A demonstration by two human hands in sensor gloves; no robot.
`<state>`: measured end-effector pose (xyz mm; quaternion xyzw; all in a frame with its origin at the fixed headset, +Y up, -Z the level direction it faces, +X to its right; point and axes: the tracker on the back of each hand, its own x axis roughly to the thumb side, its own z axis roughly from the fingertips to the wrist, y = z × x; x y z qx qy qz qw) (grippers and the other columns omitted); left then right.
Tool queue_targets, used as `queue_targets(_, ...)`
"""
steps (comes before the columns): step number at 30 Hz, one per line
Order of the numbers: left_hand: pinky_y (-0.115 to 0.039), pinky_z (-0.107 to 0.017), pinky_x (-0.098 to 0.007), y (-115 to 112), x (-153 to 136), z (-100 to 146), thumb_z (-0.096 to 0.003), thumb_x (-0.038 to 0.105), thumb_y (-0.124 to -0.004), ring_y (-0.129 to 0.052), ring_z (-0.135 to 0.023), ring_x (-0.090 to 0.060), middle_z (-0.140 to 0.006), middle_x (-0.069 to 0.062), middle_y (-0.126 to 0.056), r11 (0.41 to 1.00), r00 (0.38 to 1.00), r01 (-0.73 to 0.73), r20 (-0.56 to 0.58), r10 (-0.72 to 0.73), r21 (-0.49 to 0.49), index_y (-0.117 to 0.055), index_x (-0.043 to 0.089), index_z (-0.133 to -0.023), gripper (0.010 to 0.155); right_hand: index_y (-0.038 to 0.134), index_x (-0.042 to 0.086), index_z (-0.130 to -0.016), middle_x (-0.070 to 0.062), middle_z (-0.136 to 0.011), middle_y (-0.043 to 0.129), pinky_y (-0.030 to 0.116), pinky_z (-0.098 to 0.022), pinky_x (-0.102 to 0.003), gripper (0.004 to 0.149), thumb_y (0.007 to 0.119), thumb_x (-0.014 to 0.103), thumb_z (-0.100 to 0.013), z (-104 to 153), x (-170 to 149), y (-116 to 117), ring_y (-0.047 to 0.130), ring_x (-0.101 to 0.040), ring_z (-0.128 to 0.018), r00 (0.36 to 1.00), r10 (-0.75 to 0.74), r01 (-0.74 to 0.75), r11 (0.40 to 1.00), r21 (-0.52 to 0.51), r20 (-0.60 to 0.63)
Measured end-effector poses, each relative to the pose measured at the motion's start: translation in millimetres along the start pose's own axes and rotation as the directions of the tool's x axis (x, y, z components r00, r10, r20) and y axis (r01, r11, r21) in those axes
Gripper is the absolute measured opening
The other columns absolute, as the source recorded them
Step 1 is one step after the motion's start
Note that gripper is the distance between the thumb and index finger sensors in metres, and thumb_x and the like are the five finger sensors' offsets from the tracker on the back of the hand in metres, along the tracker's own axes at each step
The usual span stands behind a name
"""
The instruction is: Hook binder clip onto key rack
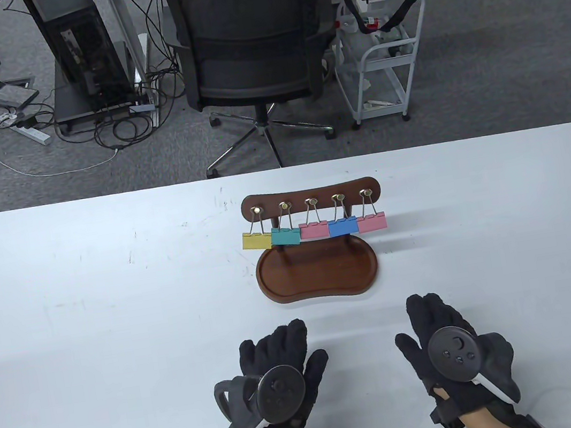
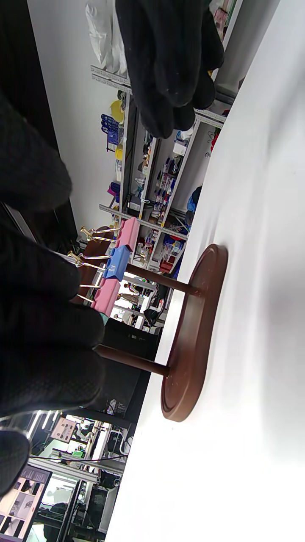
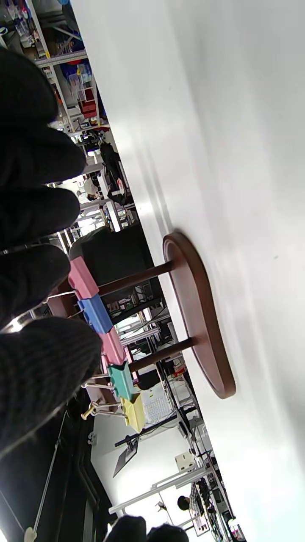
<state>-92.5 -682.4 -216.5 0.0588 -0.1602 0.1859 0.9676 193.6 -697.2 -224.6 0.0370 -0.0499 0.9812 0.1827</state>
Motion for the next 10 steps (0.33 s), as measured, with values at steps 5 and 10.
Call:
queue_targets(5,-0.05,-0.068,-0.08,-0.2,1.1,0.7,-0.058,0.048,-0.077,-0.085,-0.088,-0.056,-0.104,-0.029,-0.082,1.0,1.0,0.001,0.004,-0.001,0.0,-0.071,0.001,-0.111,0.071,0.057,0.002,-0.113,-0.036,-0.112,0.059,0.058,-0.063,-0.071,0.074,0.081,0.041,-0.055,1.1,-5.4,3.7,0.067,-0.062,-0.092,1.0,0.012,-0.012,1.0,0.006,-0.013)
queue_targets(10,-0.05,-0.068,-0.08,-0.8,1.8,1.1,-0.0582,0.048,-0.077,-0.085,-0.088,-0.056,-0.104,-0.029,-0.082,1.0,1.0,0.009,0.002,-0.008,-0.005,-0.071,0.001,-0.111,0.071,0.056,0.002,-0.113,-0.036,-0.112,0.059,0.058,-0.063,-0.071,0.074,0.08,0.041,-0.055,1.6,-7.2,4.5,0.067,-0.061,-0.092,1.0,0.01,-0.01,1.0,0.014,-0.022)
